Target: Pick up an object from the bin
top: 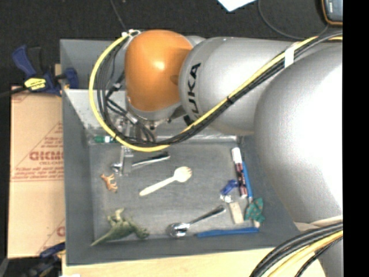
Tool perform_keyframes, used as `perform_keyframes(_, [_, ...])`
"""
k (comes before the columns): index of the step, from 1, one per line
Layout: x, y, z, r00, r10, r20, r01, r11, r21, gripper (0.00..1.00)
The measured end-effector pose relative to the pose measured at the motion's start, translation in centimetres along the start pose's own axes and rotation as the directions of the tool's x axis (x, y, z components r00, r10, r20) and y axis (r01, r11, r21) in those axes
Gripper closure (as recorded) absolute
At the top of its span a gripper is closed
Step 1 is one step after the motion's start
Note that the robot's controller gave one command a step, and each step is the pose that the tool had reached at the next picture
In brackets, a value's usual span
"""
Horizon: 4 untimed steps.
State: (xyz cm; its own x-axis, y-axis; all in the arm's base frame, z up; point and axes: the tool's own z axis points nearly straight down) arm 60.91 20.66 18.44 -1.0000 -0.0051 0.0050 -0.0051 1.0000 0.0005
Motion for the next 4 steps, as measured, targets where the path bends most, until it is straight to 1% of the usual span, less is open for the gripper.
perform_keyframes(1, [-0.2, -0.1, -0.5, 1.0, 0.005, 0.008, -0.005, 1.0, -0.002, 0.0])
perform_keyframes(2, [-3.6, -8.4, 5.6, 0.991, -0.134, 0.003, 0.134, 0.991, 0.004, 0.0])
perform_keyframes(3, [-4.4, -9.1, 8.3, 0.994, -0.111, 0.012, 0.111, 0.994, -0.004, 0.0])
perform_keyframes(4, [-3.0, -9.8, 5.6, 0.999, -0.049, 0.009, 0.049, 0.999, -0.002, 0.0])
